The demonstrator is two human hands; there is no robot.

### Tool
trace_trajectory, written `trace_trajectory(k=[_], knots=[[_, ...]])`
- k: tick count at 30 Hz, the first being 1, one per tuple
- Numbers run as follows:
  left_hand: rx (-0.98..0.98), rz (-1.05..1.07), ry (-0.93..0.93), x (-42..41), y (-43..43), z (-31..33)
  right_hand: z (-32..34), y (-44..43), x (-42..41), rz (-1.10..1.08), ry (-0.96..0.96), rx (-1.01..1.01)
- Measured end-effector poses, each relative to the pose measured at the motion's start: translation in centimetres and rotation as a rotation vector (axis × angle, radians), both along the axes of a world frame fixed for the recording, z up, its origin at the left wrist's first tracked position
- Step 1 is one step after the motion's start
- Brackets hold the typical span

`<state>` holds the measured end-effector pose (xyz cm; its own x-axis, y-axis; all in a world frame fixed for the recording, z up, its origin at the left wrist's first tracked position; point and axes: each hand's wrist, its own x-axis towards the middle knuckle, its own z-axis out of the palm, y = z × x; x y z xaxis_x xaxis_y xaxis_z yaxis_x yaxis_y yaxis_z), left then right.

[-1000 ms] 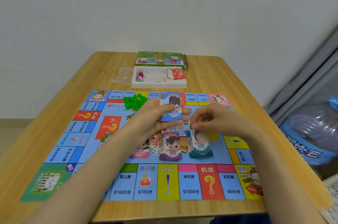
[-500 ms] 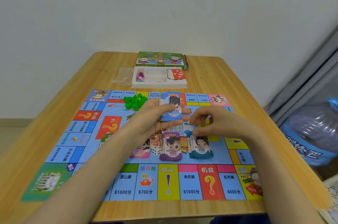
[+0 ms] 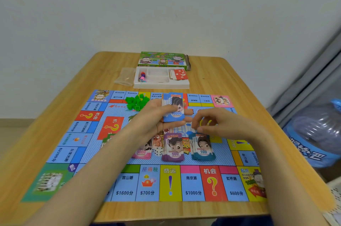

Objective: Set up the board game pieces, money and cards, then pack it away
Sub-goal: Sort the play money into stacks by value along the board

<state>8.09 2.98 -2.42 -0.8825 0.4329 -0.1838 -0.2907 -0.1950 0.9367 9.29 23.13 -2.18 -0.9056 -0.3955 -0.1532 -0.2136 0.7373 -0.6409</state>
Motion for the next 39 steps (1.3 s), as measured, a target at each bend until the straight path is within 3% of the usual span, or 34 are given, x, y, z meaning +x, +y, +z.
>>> trace_trajectory(k=[19, 22, 25, 30, 39], knots=[[0.004, -0.030, -0.023, 0.2, 0.1, 0.2, 0.2, -0.2, 0.2, 0.038, -0.079, 0.003], [0.000, -0.024, -0.032, 0.3, 0.1, 0.1, 0.2, -0.3, -0.1, -0.035, 0.039, -0.053], [-0.032, -0.054, -0.014, 0.5, 0.2, 0.2, 0.1, -0.5, -0.4, -0.158, 0.188, -0.237], [-0.063, -0.078, 0.019, 0.7, 0.3, 0.3, -0.4, -2.2, -0.2, -0.187, 0.229, -0.526], [-0.003, -0.080, -0.011, 0.7, 0.4, 0.3, -0.6, -2.6, -0.3, -0.235, 0.457, -0.492]])
